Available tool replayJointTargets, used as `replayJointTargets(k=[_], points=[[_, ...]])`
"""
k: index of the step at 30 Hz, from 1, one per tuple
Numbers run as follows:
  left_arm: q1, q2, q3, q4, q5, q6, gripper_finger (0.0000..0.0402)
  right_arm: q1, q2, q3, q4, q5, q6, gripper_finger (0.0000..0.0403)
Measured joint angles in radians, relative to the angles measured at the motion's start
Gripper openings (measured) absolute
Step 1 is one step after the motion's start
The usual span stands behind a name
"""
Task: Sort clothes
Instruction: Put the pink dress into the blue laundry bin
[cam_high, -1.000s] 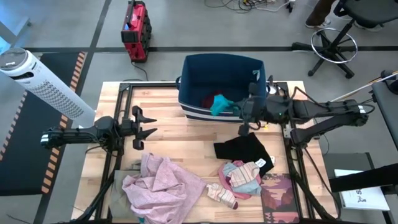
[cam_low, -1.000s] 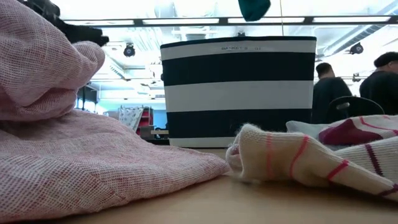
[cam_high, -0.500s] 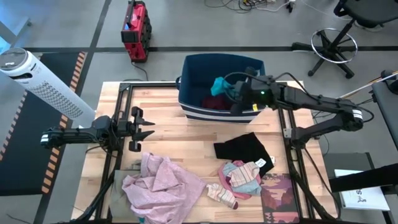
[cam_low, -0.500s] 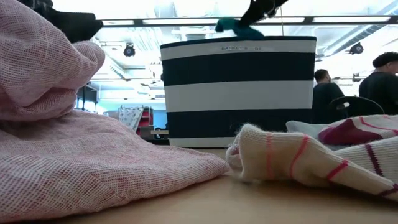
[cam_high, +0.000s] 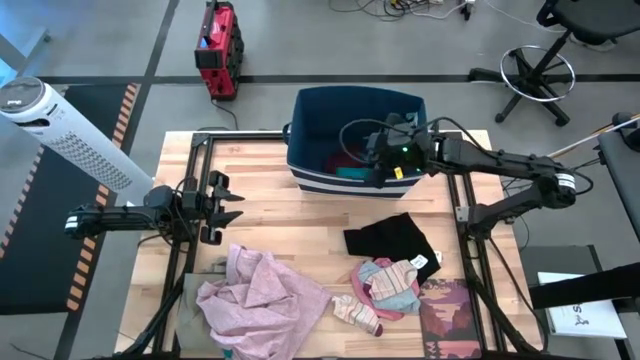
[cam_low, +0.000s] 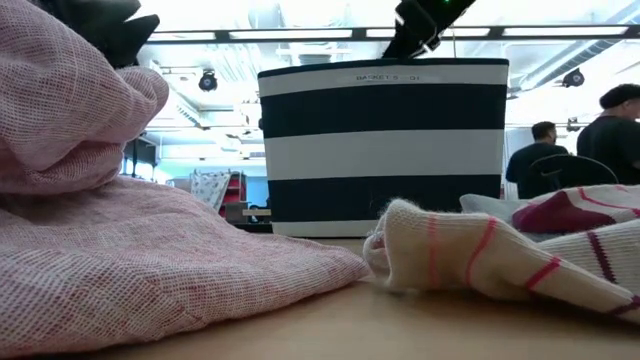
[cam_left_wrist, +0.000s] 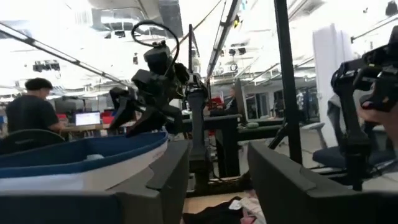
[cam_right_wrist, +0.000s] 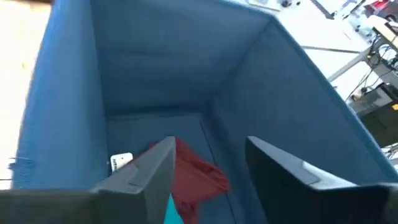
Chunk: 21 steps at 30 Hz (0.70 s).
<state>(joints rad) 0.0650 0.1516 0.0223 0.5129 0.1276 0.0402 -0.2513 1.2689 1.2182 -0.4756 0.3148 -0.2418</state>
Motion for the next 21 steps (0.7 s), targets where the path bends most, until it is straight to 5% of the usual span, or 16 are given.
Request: replayJointTargets(k=[9, 21], points=[[-0.001, 0.032, 0.073, -0.067, 0.101, -0.006, 0.0191, 0.12, -0.152, -0.044, 0.003, -0.012, 0.002, 0.0222], [-0.061, 0.328, 0.383, -0.425, 0.102, 0.082, 0.0122, 0.355, -0.263, -0.337, 0.203, -0.028, 0.106, 0.0125]])
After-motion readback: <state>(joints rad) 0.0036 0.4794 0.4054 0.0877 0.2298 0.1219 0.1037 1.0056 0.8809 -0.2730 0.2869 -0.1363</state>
